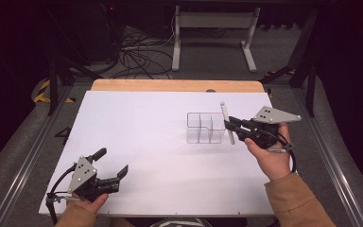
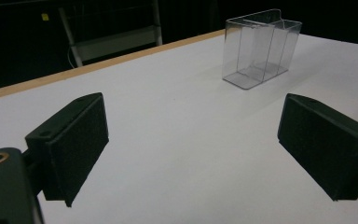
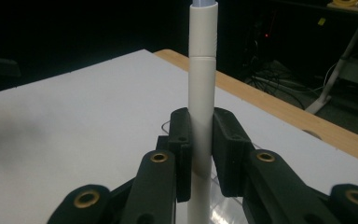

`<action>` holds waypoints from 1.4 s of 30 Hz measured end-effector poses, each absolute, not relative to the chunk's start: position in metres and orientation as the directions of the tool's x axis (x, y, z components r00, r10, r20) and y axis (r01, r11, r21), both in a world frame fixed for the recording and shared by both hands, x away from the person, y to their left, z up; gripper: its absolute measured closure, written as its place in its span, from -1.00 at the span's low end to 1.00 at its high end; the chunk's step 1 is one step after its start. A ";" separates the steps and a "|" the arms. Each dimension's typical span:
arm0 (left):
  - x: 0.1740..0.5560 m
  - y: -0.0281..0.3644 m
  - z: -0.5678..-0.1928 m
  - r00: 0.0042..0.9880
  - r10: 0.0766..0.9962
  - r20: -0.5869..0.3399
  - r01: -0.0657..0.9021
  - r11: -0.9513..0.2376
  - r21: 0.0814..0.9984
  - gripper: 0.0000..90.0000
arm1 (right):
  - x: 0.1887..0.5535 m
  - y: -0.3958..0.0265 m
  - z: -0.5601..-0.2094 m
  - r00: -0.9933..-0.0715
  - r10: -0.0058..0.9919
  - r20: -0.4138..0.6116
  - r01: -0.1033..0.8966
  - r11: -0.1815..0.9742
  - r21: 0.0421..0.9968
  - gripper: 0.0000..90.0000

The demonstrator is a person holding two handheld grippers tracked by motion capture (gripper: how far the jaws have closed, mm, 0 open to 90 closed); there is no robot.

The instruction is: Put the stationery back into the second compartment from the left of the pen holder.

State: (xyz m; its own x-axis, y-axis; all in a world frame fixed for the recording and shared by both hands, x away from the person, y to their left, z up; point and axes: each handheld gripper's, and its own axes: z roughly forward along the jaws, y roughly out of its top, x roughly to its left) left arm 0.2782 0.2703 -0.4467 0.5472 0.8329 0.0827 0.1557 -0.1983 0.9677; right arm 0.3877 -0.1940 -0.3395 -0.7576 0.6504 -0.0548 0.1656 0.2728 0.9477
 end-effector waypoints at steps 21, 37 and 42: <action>0.278 0.271 -0.447 0.551 0.831 0.076 0.161 -0.196 0.967 -0.79 | 0.421 -0.161 -0.350 -0.736 0.677 -0.019 0.103 0.139 0.985 0.76; 0.279 0.272 -0.447 0.558 0.827 0.076 0.161 -0.197 0.967 -0.79 | 0.444 -0.141 -0.366 -0.685 0.728 0.000 0.114 0.108 0.988 0.76; 0.279 0.272 -0.447 0.556 0.828 0.068 0.164 -0.189 0.968 -0.79 | 0.451 -0.136 -0.370 -0.670 0.742 -0.003 0.118 0.110 0.987 0.76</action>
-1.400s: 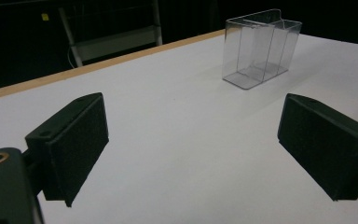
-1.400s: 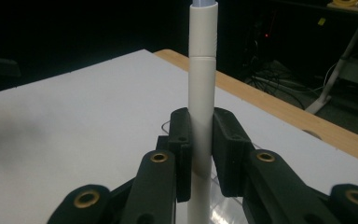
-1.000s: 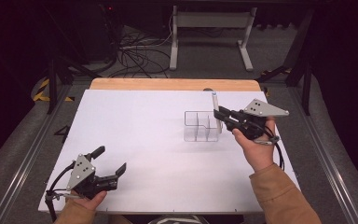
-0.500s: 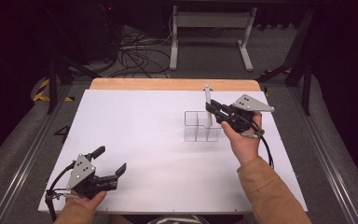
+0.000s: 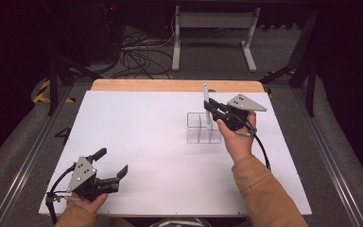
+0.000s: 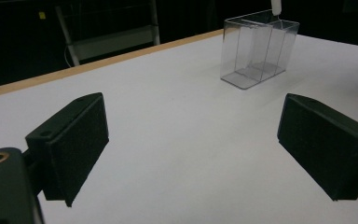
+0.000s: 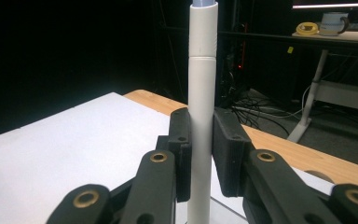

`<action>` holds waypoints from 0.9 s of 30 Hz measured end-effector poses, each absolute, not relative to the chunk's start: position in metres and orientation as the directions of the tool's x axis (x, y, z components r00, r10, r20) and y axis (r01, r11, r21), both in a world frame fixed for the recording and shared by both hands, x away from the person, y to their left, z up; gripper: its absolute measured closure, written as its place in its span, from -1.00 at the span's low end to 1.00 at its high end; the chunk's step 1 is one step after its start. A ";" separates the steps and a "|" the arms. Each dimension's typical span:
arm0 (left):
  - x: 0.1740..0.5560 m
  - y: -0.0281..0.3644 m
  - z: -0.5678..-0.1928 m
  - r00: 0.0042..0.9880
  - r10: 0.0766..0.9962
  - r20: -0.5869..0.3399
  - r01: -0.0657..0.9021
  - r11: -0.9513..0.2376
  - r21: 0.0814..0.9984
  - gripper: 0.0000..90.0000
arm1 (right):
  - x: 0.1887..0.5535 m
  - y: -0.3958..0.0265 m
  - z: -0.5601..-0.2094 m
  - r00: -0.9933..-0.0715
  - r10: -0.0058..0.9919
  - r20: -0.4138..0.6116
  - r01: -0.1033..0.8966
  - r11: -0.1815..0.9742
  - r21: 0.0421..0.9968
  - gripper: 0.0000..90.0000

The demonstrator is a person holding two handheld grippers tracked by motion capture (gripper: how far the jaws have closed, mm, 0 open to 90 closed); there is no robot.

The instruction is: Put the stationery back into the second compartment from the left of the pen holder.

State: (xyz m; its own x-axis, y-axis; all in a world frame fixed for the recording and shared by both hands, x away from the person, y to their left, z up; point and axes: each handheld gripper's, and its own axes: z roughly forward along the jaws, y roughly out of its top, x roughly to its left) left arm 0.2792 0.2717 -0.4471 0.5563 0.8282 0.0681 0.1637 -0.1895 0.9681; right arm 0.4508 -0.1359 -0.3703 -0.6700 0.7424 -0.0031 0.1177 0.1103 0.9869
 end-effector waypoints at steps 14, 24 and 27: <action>0.279 0.273 -0.447 0.553 0.830 0.070 0.160 -0.188 0.969 -0.79 | 0.457 -0.129 -0.382 -0.655 0.756 -0.005 0.156 0.142 0.977 0.76; 0.279 0.273 -0.447 0.554 0.829 0.076 0.158 -0.194 0.968 -0.79 | 0.459 -0.129 -0.392 -0.652 0.758 -0.015 0.193 0.185 0.964 0.76; 0.279 0.273 -0.447 0.552 0.831 0.070 0.160 -0.188 0.969 -0.79 | 0.460 -0.129 -0.395 -0.652 0.758 -0.019 0.200 0.196 0.960 0.76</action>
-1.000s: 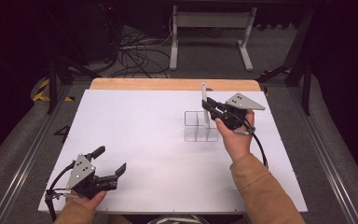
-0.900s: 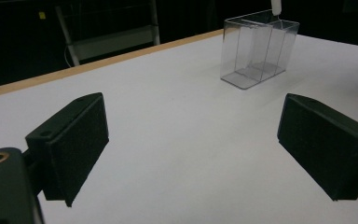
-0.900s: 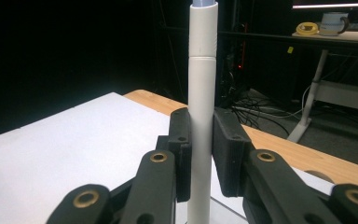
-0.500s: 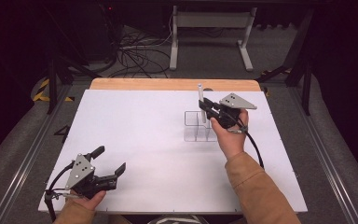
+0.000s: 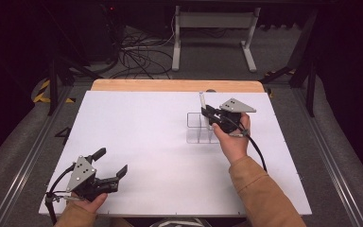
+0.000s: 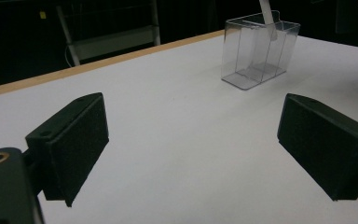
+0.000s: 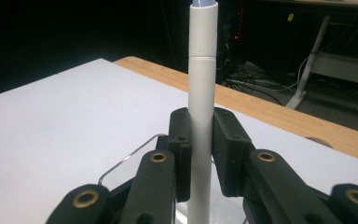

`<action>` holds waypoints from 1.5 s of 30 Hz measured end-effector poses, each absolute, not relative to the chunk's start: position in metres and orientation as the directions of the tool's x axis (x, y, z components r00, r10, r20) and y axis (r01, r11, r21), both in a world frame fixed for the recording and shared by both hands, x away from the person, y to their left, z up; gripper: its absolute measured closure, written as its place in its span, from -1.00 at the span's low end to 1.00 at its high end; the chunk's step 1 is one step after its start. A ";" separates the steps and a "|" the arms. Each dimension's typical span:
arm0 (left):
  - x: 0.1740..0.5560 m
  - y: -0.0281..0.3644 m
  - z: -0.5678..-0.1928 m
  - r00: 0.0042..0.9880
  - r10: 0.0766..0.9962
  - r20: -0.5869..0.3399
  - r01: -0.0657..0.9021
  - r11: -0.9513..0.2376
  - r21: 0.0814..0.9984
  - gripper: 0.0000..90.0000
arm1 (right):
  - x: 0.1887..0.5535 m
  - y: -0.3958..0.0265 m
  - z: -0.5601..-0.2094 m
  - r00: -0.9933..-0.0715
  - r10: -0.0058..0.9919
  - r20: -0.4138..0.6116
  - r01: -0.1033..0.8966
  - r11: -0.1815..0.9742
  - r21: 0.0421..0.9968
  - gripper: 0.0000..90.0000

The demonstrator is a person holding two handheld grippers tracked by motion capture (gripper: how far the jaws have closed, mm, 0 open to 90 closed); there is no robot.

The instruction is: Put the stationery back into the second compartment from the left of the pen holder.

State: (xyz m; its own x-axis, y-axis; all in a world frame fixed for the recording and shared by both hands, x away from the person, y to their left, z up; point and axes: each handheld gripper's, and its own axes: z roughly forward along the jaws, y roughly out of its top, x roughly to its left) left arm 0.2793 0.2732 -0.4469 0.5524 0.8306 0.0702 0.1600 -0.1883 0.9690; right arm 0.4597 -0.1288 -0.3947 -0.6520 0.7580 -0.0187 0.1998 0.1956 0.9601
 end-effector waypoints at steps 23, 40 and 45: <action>0.279 0.273 -0.447 0.554 0.829 0.076 0.159 -0.194 0.968 -0.79 | 0.458 -0.130 -0.403 -0.634 0.773 -0.026 0.225 0.218 0.950 0.37; 0.277 0.275 -0.447 0.543 0.837 0.062 0.163 -0.177 0.970 -0.79 | 0.430 -0.143 -0.367 -0.672 0.738 -0.053 0.129 0.187 0.974 -0.27; 0.277 0.275 -0.447 0.542 0.838 0.069 0.164 -0.185 0.969 -0.79 | 0.424 -0.143 -0.362 -0.684 0.727 -0.062 0.113 0.190 0.975 -0.30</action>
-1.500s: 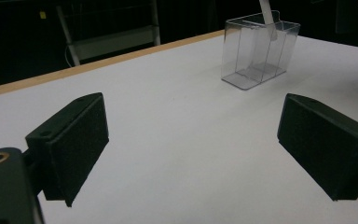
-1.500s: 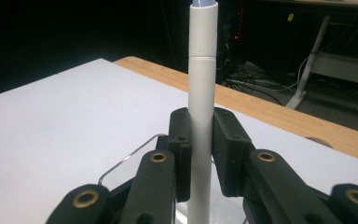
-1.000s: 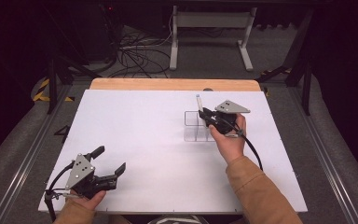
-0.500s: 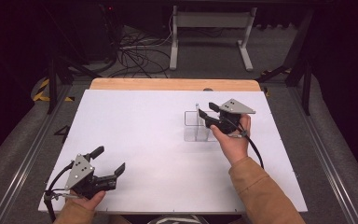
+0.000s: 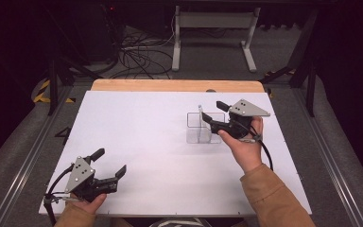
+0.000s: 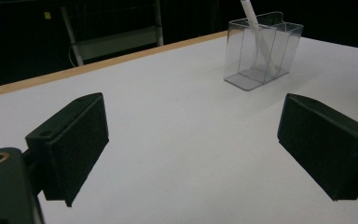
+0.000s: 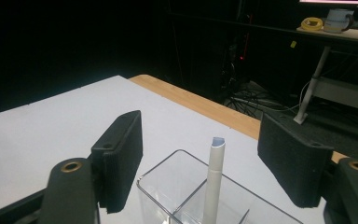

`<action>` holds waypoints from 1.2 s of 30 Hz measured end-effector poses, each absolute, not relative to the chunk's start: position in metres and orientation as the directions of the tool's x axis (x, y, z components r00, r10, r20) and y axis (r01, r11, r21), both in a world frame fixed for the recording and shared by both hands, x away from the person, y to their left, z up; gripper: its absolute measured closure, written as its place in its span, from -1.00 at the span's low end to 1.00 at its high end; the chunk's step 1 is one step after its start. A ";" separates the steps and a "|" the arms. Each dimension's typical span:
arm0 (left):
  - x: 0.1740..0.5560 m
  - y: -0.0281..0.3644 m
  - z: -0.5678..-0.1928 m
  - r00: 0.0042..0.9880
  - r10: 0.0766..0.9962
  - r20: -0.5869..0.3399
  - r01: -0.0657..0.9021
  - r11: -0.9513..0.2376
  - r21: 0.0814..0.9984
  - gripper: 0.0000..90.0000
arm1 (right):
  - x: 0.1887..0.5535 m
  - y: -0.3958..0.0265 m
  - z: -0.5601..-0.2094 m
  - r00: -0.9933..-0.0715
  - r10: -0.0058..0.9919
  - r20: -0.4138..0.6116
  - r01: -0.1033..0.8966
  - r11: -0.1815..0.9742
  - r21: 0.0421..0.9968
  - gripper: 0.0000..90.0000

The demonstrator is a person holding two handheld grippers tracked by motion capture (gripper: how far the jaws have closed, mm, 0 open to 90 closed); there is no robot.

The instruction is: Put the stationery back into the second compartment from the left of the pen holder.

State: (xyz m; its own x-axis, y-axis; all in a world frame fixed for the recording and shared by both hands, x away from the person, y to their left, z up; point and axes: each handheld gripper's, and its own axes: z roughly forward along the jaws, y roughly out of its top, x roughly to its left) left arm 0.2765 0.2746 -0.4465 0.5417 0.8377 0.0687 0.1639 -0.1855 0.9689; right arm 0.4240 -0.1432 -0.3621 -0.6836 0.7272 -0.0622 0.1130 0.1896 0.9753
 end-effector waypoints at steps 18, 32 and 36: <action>0.277 0.275 -0.446 0.540 0.839 0.067 0.163 -0.182 0.970 -0.79 | 0.404 -0.159 -0.346 -0.710 0.698 -0.092 0.069 0.200 0.977 -0.45; 0.276 0.274 -0.446 0.540 0.839 0.065 0.163 -0.180 0.970 -0.79 | 0.381 -0.178 -0.351 -0.765 0.639 -0.078 0.092 0.229 0.969 -0.51; 0.276 0.274 -0.446 0.540 0.839 0.069 0.161 -0.183 0.970 -0.79 | 0.374 -0.184 -0.358 -0.781 0.618 -0.088 0.086 0.246 0.966 -0.51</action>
